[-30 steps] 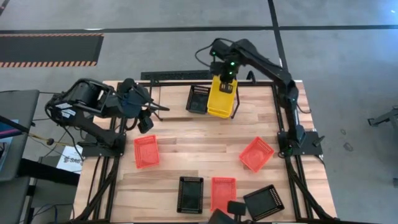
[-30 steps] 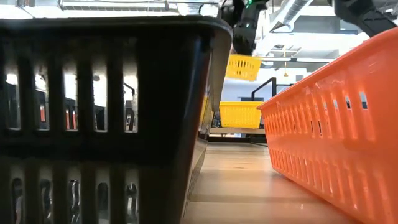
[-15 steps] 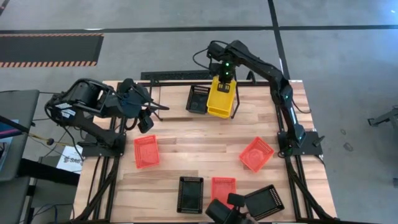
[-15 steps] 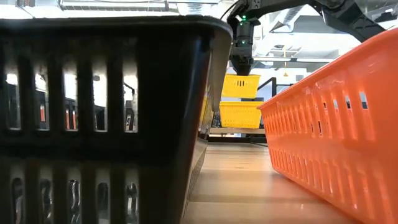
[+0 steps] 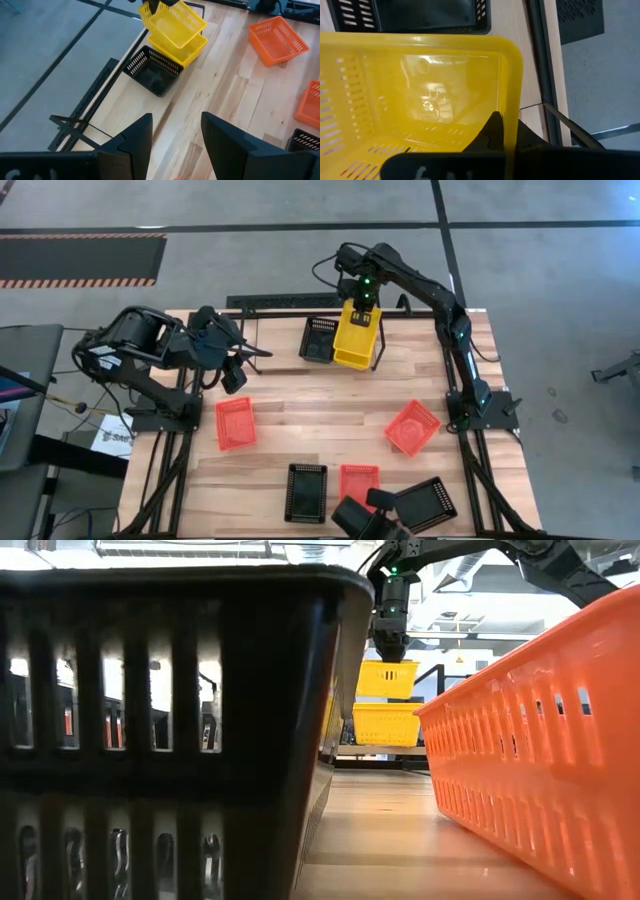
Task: Stack baskets on shelf by color
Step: Stack the yellow basket on the yellow basket on the shelf
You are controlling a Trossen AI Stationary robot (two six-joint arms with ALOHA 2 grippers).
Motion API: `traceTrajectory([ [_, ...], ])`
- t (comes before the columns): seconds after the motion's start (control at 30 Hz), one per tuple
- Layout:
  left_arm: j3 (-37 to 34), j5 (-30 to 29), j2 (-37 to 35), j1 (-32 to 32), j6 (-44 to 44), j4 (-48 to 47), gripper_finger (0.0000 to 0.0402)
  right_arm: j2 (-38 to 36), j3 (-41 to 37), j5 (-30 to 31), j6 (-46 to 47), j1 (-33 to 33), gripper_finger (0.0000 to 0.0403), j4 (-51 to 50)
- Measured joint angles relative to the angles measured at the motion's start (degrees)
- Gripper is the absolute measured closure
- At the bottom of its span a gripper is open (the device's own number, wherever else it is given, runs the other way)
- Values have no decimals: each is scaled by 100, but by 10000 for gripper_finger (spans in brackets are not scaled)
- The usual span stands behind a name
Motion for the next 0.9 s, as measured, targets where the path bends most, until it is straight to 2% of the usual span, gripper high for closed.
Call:
traceTrajectory([
  [0.27,0,-24,0,0,0,2,244,-6,-39,-5,164,7,402,25],
  [0.37,0,-33,0,0,0,1,244,-7,-257,169,287,15,402,13],
  [0.6,0,-37,0,0,0,0,244,-7,-863,166,256,89,402,218],
  [0.9,0,-44,0,4,0,0,244,-4,-890,185,158,81,399,252],
])
